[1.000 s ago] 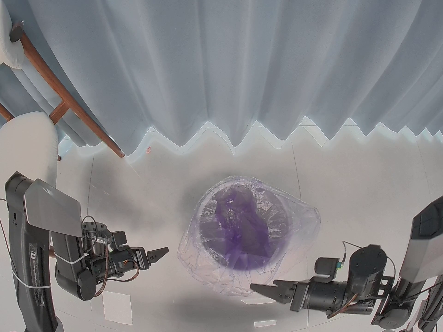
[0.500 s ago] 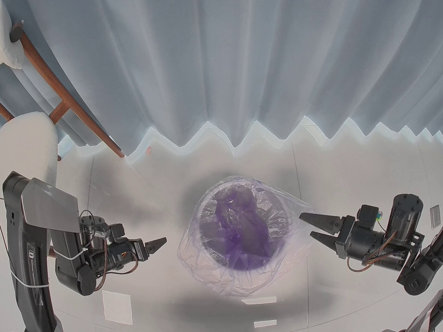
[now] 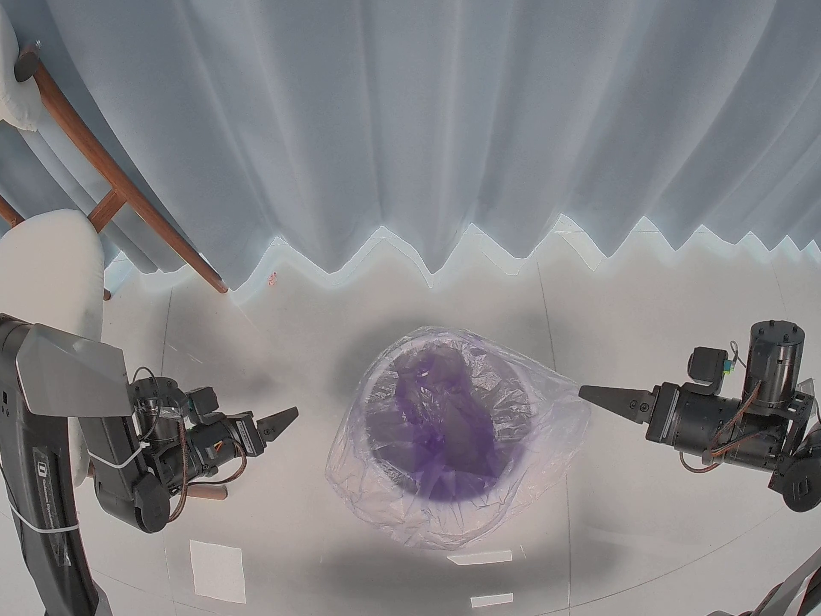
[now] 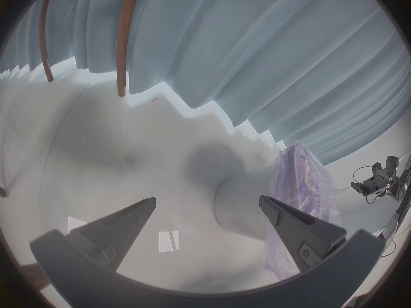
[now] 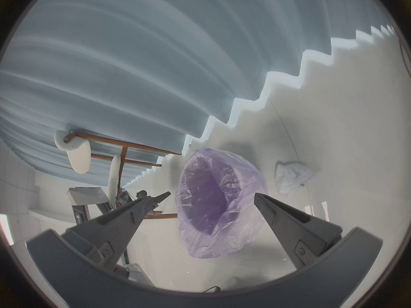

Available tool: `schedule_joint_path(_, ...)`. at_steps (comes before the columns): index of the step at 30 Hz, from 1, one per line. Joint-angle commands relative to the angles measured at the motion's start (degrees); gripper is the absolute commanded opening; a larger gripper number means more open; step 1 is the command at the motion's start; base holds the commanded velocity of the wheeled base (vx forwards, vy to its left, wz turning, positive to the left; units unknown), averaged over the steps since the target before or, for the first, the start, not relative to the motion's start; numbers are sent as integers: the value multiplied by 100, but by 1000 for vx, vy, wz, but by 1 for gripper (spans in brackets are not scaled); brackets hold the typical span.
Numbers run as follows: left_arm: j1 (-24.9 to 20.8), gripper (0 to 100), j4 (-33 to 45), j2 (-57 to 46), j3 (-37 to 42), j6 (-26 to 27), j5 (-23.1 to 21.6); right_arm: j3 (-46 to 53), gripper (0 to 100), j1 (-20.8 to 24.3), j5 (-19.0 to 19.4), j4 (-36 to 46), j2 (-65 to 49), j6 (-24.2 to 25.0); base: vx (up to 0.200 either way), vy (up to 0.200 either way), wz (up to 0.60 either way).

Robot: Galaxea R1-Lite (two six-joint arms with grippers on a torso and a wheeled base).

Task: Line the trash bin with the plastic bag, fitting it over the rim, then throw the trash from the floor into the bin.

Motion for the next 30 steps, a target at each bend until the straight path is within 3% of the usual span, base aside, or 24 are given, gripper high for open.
schedule_joint_path(1,56,100,-6,-388,-16,4,-1,-160,100,-62,-102,186,-43,-8,0,-200,0)
schedule_joint_path(6,38,100,3,-827,99,4,16,-212,100,-62,-541,125,203,-430,0,-80,0)
schedule_joint_path(9,-5,100,3,-1091,248,-5,16,-230,100,-54,-576,99,406,-808,0,0,0)
schedule_joint_path(15,-93,100,3,-1258,459,12,7,-520,100,-71,-638,99,731,-940,0,0,0)
schedule_joint_path(20,-208,100,3,-1249,547,21,7,-652,100,-115,-822,19,1258,-1458,0,0,0)
schedule_joint_path(30,-331,100,3,-1249,635,30,7,-538,100,-98,-884,-1712,2480,-2012,0,0,0)
